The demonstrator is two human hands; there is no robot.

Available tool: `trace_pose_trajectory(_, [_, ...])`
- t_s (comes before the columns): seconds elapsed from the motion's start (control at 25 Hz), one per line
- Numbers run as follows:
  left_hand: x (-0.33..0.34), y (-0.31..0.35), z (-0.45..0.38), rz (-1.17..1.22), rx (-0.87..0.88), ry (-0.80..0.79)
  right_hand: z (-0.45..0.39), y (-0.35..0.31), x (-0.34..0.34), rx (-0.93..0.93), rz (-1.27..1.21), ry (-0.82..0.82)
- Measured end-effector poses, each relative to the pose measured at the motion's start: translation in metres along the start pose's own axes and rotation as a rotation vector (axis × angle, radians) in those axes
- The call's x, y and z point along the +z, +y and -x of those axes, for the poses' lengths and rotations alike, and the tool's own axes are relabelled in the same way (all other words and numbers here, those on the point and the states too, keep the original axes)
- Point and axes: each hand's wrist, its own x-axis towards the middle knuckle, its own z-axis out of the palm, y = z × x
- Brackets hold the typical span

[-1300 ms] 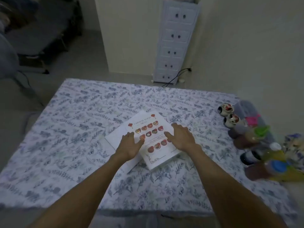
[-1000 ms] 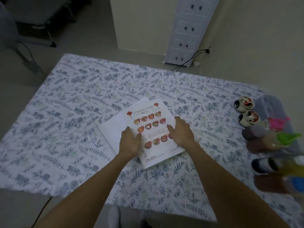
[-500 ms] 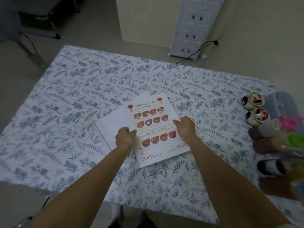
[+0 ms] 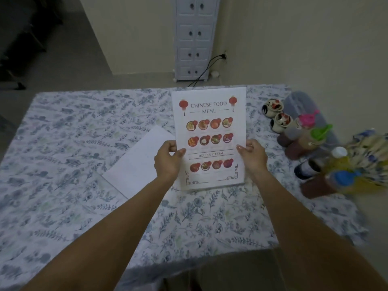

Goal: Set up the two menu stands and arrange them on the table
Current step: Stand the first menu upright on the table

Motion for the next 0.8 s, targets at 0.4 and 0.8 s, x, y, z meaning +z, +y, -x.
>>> trace_pose_trajectory(0.4, [0.052, 0.004, 0.002, 0.111, 0.159, -0.067, -0.024, 0.036, -0.039, -0.055, -0.166, 0.029])
trace_pose_trajectory(0.8, [0.053, -0.011, 0.007, 0.089, 0.210, -0.030, -0.033, 0.037, -0.043, -0.152, -0.035, 0.000])
